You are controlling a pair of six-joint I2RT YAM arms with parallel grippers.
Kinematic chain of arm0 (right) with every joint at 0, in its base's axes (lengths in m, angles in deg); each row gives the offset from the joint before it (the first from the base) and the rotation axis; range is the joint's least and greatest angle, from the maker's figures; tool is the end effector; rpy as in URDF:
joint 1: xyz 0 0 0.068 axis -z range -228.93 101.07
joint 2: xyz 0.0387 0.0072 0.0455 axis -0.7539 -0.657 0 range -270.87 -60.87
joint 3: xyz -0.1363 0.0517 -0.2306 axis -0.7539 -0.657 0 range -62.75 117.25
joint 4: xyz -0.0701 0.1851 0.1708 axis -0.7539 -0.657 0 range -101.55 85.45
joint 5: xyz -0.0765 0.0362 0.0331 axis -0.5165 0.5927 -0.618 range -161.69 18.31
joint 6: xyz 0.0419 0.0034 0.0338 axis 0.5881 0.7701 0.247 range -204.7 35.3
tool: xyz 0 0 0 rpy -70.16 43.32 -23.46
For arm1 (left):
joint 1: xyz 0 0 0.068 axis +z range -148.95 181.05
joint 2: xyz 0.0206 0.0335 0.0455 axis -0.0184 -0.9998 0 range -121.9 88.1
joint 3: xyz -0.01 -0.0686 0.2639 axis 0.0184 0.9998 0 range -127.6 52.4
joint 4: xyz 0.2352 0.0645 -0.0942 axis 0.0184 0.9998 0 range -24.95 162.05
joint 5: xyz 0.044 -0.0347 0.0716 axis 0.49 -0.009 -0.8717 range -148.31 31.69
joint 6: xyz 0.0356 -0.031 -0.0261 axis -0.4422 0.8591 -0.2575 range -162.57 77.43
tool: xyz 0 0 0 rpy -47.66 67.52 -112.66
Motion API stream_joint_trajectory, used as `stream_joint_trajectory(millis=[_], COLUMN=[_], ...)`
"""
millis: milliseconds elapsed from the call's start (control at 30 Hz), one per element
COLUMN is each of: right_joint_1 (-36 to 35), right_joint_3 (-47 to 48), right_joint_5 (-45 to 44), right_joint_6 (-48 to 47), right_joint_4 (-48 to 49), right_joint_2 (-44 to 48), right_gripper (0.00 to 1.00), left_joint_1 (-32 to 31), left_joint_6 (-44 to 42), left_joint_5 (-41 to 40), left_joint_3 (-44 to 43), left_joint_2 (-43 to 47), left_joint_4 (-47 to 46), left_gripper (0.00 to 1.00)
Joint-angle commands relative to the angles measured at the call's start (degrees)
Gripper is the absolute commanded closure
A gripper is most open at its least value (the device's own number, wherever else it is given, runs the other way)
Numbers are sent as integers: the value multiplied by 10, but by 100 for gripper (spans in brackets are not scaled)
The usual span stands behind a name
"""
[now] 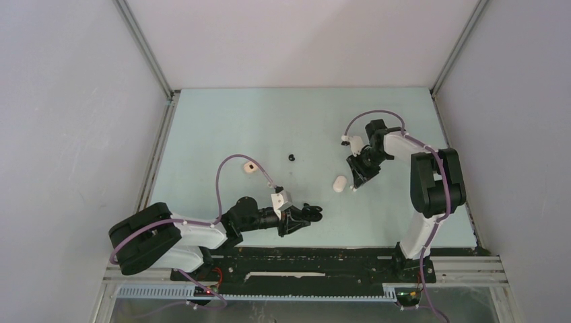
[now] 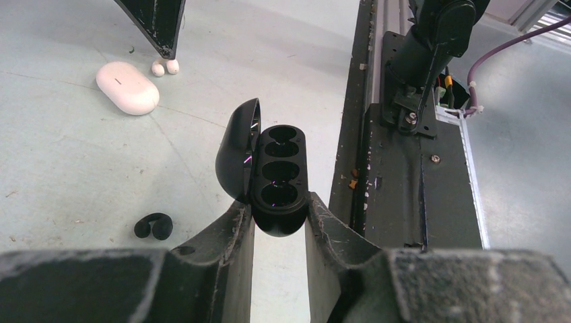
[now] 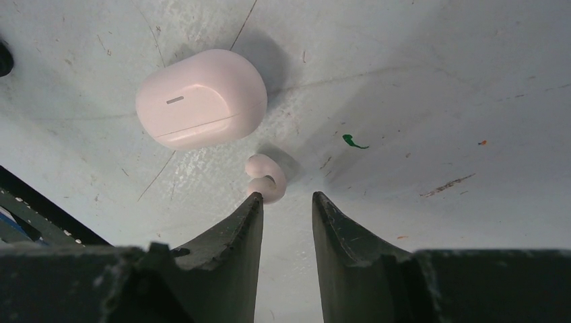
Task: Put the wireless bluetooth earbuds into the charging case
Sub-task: Pick up the earbud from the center of the board.
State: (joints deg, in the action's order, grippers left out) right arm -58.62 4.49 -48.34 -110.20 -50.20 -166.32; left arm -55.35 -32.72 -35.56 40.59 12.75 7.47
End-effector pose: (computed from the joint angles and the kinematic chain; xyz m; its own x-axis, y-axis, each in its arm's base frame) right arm 0.3242 0.0697 0.1575 -0.8001 -0.5376 -0.2662 -0.5992 0.7383 0.3097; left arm 0.1116 -0.1929 0.1654 -0.2244 0.0527 -0.9731 0.9566 0.2021 -0.2097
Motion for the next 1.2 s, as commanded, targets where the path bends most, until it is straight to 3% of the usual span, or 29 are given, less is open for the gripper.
stream_joint_trajectory(millis=[0, 1167], right_joint_1=[-5, -16], right_joint_3=[13, 13], right_joint_5=[1, 53], right_joint_6=[-8, -23], right_joint_4=[-4, -8], right_joint_2=[-11, 0], right_gripper=[64, 79], left_joint_1=[-3, -7], left_joint_6=[-18, -24], left_joint_5=[7, 9], left_joint_3=[-21, -28], left_joint_2=[5, 2], left_joint_4=[-12, 7], left_gripper=[100, 100])
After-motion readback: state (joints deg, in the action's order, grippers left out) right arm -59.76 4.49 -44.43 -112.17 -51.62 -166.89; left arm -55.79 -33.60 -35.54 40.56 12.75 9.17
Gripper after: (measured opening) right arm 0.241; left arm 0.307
